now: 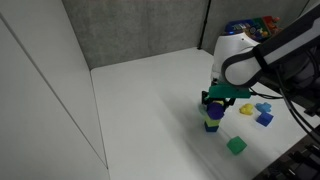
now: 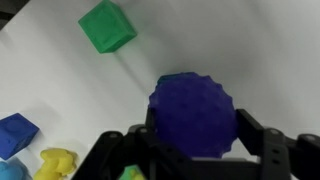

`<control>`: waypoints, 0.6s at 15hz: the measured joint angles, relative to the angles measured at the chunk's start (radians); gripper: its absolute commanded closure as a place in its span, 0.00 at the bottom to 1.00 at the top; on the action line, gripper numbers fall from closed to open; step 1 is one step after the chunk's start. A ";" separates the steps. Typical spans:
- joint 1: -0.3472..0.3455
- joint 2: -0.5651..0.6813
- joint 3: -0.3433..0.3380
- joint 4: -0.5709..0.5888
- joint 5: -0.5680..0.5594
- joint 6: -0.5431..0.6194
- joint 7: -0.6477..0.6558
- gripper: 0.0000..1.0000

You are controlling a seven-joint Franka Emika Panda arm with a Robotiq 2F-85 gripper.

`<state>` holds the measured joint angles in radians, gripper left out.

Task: Put the purple ball on the right side of the table

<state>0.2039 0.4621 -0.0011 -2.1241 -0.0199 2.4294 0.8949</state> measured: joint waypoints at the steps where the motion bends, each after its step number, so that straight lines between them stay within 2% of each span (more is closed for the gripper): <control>1: -0.008 -0.011 0.004 -0.001 0.008 -0.010 -0.046 0.48; 3: -0.023 -0.041 0.009 -0.002 0.011 -0.045 -0.148 0.52; 9: -0.070 -0.153 -0.010 -0.016 -0.057 -0.158 -0.476 0.53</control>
<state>0.1339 0.3096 -0.0110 -2.1400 -0.0771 2.2711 0.4191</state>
